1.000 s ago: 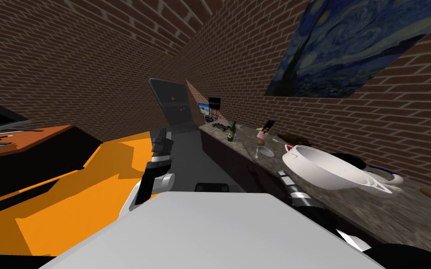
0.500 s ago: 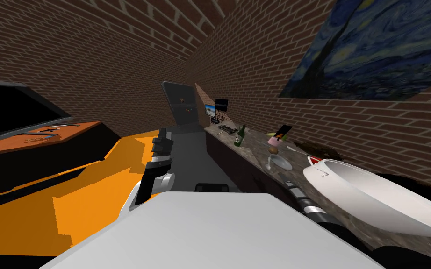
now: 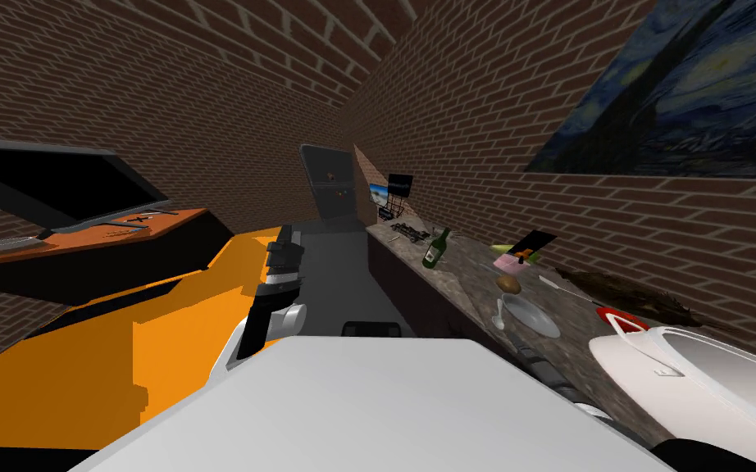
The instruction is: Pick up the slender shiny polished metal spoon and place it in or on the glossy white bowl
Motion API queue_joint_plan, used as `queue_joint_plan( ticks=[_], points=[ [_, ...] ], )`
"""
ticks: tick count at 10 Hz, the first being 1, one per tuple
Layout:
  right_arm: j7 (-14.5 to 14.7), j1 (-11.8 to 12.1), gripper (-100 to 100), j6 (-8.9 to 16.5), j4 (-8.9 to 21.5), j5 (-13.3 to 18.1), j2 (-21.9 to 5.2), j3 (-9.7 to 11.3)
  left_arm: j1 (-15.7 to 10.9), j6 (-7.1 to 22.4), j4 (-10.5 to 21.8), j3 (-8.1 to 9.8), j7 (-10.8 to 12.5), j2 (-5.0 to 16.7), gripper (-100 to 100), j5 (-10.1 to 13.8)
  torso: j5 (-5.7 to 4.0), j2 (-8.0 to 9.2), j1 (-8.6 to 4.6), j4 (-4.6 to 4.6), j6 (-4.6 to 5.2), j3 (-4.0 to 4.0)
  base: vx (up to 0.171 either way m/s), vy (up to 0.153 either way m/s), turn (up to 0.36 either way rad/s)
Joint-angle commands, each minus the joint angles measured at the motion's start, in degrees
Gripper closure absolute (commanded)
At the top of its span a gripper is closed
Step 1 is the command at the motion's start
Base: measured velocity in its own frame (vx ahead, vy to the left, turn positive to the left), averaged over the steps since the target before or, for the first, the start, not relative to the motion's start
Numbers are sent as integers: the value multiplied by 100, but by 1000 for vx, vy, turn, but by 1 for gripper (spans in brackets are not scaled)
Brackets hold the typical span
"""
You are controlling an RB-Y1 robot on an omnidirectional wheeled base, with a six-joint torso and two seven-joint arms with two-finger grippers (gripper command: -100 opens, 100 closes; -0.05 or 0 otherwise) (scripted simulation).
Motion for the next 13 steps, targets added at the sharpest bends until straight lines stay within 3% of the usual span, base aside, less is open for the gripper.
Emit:
queue_joint_plan(
  ticks=[1,3,4,10,12,13],
  points=[
    [29,286,-100,151,92,51,22,34,0,0,0,0,0,0,0,0,0,0,0,0,0,0,207,-35,225],
    [32,545,-100,253,139,70,11,50,1,0,0,1,0,0,0,0,0,2,4,-1,4,-1,151,-10,91],
    [32,545,-100,253,139,70,11,50,0,0,0,0,0,0,0,0,1,6,8,1,1,3,102,-1,65],
    [45,1472,-100,747,373,178,-37,130,1,0,0,1,0,0,0,0,-2,-1,-8,-2,2,-2,148,-33,163],
    [47,1695,-100,869,436,212,-59,144,0,0,0,0,0,0,0,0,0,21,5,4,3,11,103,-28,127],
    [43,1646,-100,854,362,197,-50,138,0,0,0,0,0,0,0,0,1,24,7,5,3,13,47,-18,27]
  ],
)
